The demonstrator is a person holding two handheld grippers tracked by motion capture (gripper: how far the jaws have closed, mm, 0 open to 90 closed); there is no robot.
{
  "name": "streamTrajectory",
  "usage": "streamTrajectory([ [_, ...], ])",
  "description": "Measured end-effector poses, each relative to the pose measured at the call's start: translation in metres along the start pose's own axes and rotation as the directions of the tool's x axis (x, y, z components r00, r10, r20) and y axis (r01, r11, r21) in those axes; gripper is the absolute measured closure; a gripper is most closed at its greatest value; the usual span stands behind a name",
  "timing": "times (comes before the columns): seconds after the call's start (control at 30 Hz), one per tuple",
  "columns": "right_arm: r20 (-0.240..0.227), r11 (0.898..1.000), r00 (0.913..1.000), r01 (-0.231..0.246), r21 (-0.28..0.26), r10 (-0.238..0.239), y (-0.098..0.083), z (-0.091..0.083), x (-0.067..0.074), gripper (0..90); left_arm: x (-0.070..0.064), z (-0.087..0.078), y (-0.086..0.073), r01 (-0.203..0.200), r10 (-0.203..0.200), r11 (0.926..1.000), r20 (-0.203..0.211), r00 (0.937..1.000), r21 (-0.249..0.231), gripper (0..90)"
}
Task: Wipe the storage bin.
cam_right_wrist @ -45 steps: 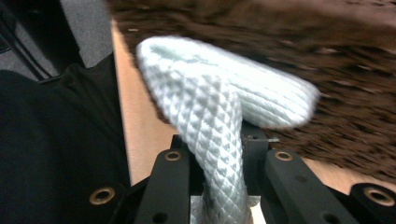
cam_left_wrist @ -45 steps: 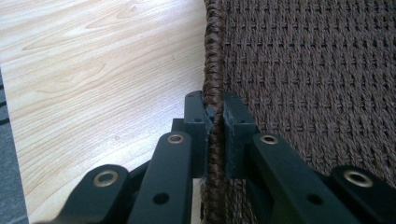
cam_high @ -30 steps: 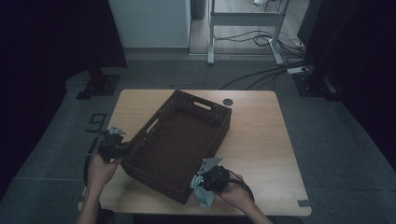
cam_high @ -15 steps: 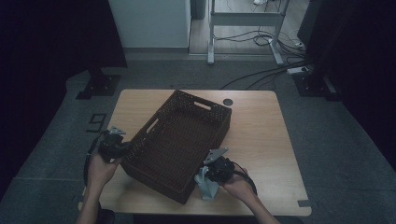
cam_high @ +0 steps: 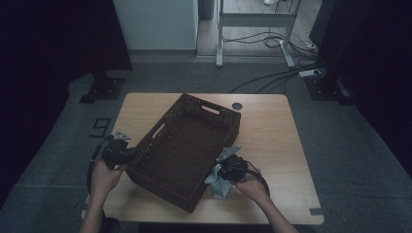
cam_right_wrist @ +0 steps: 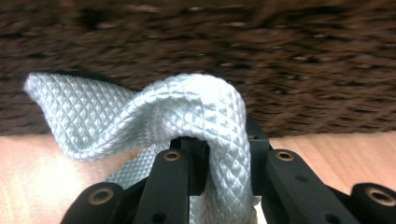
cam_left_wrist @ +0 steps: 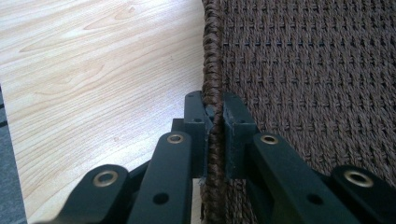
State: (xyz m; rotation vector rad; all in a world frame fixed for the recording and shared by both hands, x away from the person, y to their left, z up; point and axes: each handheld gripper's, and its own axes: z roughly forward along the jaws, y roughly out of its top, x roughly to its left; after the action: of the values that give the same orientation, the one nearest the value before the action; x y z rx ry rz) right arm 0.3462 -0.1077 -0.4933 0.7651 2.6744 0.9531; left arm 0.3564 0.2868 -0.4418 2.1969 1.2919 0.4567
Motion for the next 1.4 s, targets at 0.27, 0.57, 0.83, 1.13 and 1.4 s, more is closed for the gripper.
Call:
streamTrajectory([
  [0.27,0.028,1.0,0.9994,-0.021,0.006,0.021,0.0,0.0,-0.015,75.7,0.0,0.0,0.0,0.001,-0.001,1.0,0.002,1.0,0.001,82.3],
  [0.57,0.047,0.999,0.9979,-0.044,0.002,0.043,0.003,-0.003,-0.031,75.6,-0.001,0.0,0.001,-0.004,0.004,1.0,-0.004,1.0,0.004,82.3],
  [0.83,0.093,0.996,0.9919,-0.086,-0.011,0.087,0.005,-0.007,-0.05,75.7,-0.002,0.001,0.001,-0.018,0.018,0.9998,-0.011,0.9998,0.01,82.3],
  [1.13,0.134,0.993,0.984,-0.117,-0.016,0.118,0.011,-0.01,-0.068,75.7,-0.001,0.001,0.001,-0.028,0.028,0.9995,-0.002,0.9996,0.015,82.2],
  [1.4,0.162,0.99,0.977,-0.14,-0.01,0.139,0.013,-0.006,-0.082,75.7,-0.001,0.001,0.002,-0.035,0.035,0.9992,-0.004,0.9994,0.019,82.2],
])
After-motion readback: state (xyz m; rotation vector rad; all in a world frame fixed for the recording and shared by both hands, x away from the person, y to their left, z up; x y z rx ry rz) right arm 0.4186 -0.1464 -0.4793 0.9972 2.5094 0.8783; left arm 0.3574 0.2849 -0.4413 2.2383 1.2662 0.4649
